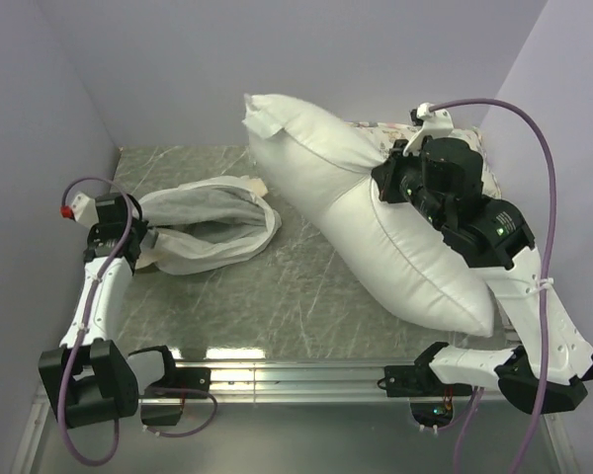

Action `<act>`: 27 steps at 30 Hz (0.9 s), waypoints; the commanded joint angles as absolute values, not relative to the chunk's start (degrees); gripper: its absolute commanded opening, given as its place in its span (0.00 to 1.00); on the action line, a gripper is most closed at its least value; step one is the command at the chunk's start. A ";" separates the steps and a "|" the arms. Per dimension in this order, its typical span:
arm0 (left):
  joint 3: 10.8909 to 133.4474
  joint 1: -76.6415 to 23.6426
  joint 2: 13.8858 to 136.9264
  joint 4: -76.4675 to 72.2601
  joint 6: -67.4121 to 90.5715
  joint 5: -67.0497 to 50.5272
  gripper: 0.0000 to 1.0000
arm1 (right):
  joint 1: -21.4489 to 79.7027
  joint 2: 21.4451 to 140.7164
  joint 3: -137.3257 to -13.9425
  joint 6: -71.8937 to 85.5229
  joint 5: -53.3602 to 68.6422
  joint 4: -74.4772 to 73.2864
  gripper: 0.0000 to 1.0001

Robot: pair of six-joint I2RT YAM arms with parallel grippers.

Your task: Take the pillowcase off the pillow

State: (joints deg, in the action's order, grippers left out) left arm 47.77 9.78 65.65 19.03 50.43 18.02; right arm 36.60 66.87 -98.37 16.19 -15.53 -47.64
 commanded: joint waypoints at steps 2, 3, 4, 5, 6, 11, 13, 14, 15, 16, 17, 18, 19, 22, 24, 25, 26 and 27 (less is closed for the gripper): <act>50.45 12.74 60.65 20.48 51.68 19.95 0.00 | 34.98 67.59 -100.46 15.47 -20.21 -34.55 0.00; 50.28 13.09 60.04 20.74 51.85 19.86 0.00 | 34.72 68.37 -99.94 15.29 -20.56 -33.93 0.00; 50.10 13.27 58.81 20.66 51.59 19.60 0.00 | 34.80 68.73 -98.89 15.29 -21.96 -32.45 0.00; 50.01 13.27 58.36 20.65 51.50 18.73 0.00 | 34.72 69.17 -98.18 15.29 -22.06 -31.56 0.00; 49.84 13.36 57.92 20.48 51.42 18.11 0.01 | 34.72 69.87 -97.30 15.21 -22.06 -30.51 0.00; 47.90 13.27 54.94 18.11 49.93 12.40 0.05 | 35.33 72.33 -88.08 17.39 -16.10 -21.90 0.00; 46.94 13.27 53.71 17.32 49.05 9.24 0.11 | 36.38 72.95 -82.81 18.37 -14.68 -17.00 0.00; 46.67 13.27 53.18 17.14 48.61 8.53 0.22 | 36.65 73.82 -81.31 19.50 -12.50 -15.48 0.00; 46.32 13.27 52.65 17.14 47.99 7.05 0.27 | 37.00 74.35 -79.12 20.21 -11.35 -14.34 0.00; 46.06 13.27 51.52 17.05 47.47 6.34 0.32 | 37.35 74.96 -78.32 20.74 -10.21 -12.24 0.00; 46.05 13.18 50.98 17.05 46.50 5.89 0.38 | 38.05 76.28 -77.70 21.70 -8.63 -11.35 0.00; 46.40 13.27 50.45 17.66 45.89 5.45 0.41 | 38.67 77.07 -77.17 22.14 -7.92 -10.64 0.00; 46.93 13.18 49.84 18.19 45.18 5.10 0.42 | 39.19 77.69 -77.17 22.41 -7.74 -10.03 0.00; 49.56 13.27 48.87 21.00 42.55 3.61 0.53 | 41.39 80.15 -78.04 23.11 -7.56 -10.02 0.00; 51.32 13.27 47.65 22.06 40.96 2.56 0.62 | 42.62 81.30 -78.22 23.64 -8.00 -9.93 0.00; 51.76 13.27 47.20 22.76 40.44 1.59 0.65 | 42.89 81.56 -78.14 23.90 -8.00 -9.50 0.00; 52.20 13.27 46.59 23.11 39.56 0.89 0.70 | 42.98 82.17 -77.96 24.17 -7.74 -9.41 0.00; 52.90 13.27 45.19 23.29 39.03 0.53 0.73 | 43.33 82.44 -77.87 24.26 -7.56 -9.32 0.00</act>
State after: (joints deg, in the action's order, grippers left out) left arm 48.73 13.06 48.47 22.76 42.78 3.99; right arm 42.17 83.13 -76.23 22.15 -9.32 -18.06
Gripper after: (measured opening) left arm 0.705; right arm 0.033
